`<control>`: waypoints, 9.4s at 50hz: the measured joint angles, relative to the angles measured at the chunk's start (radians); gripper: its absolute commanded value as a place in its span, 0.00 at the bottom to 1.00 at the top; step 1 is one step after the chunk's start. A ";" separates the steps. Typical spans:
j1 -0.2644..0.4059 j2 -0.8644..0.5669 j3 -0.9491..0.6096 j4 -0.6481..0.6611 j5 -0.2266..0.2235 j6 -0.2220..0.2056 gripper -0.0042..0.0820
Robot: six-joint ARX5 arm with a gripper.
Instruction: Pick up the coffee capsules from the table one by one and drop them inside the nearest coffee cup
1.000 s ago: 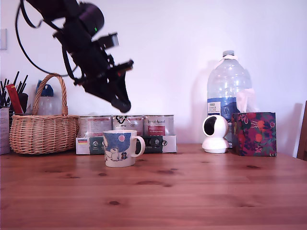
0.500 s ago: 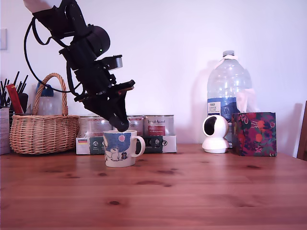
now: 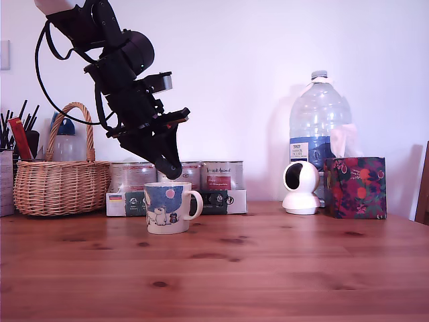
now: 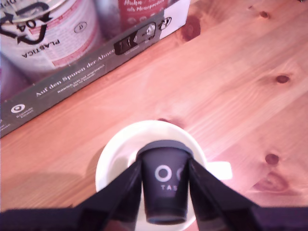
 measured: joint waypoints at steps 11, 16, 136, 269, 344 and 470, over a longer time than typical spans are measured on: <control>0.000 0.000 0.000 0.000 -0.013 0.007 0.91; 0.000 0.000 0.000 0.000 -0.013 0.017 0.91; 0.012 -1.535 -1.183 0.034 -0.130 -0.342 0.03; -0.286 -1.165 -1.390 0.631 -0.583 -0.638 0.68; -0.059 -0.580 -1.360 1.063 -0.317 -0.684 0.68; -0.027 -0.585 -1.178 0.850 -0.232 -0.178 0.24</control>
